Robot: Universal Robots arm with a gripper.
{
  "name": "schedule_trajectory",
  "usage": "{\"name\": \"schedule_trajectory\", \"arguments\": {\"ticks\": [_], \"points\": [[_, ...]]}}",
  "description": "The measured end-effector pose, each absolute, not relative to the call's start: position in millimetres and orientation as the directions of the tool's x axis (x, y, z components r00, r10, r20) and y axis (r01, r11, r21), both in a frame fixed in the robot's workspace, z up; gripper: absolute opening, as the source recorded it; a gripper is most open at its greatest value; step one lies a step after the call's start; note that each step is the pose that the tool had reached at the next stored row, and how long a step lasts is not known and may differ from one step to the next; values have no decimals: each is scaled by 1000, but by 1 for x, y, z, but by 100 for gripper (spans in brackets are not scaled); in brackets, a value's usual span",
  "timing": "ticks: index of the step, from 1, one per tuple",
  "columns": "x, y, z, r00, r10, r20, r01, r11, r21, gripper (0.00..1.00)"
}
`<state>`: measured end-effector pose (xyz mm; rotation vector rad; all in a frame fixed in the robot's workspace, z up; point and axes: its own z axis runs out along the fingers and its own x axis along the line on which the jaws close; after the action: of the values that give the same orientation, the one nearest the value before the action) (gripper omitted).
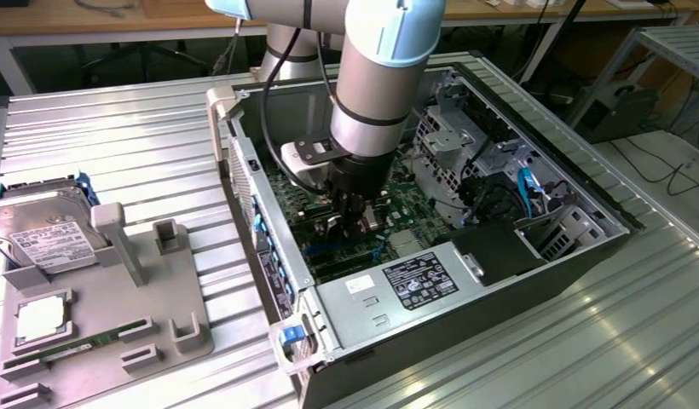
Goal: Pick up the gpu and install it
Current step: 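Insert the gpu into the slot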
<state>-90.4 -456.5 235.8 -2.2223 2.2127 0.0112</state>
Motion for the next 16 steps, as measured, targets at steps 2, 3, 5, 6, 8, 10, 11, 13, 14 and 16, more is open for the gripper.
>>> {"name": "schedule_trajectory", "arguments": {"ticks": [2, 3, 5, 6, 8, 10, 11, 13, 14, 16], "points": [[-91, -456, 236, 4, -1000, -9, -1000, -4, 1, 29], [-92, -456, 235, 4, -1000, -9, -1000, -4, 1, 29], [-92, -456, 235, 4, -1000, -9, -1000, -4, 1, 29], [-92, -456, 234, 4, -1000, -9, -1000, -4, 1, 29], [-92, -456, 234, 4, -1000, -9, -1000, -4, 1, 29], [-92, -456, 234, 4, -1000, -9, -1000, -4, 1, 29], [-92, -456, 234, 4, -1000, -9, -1000, -4, 1, 29], [-92, -456, 232, 4, -1000, -9, -1000, -4, 1, 29], [-92, -456, 232, 4, -1000, -9, -1000, -4, 1, 29], [-92, -456, 232, 4, -1000, -9, -1000, -4, 1, 29]]}}
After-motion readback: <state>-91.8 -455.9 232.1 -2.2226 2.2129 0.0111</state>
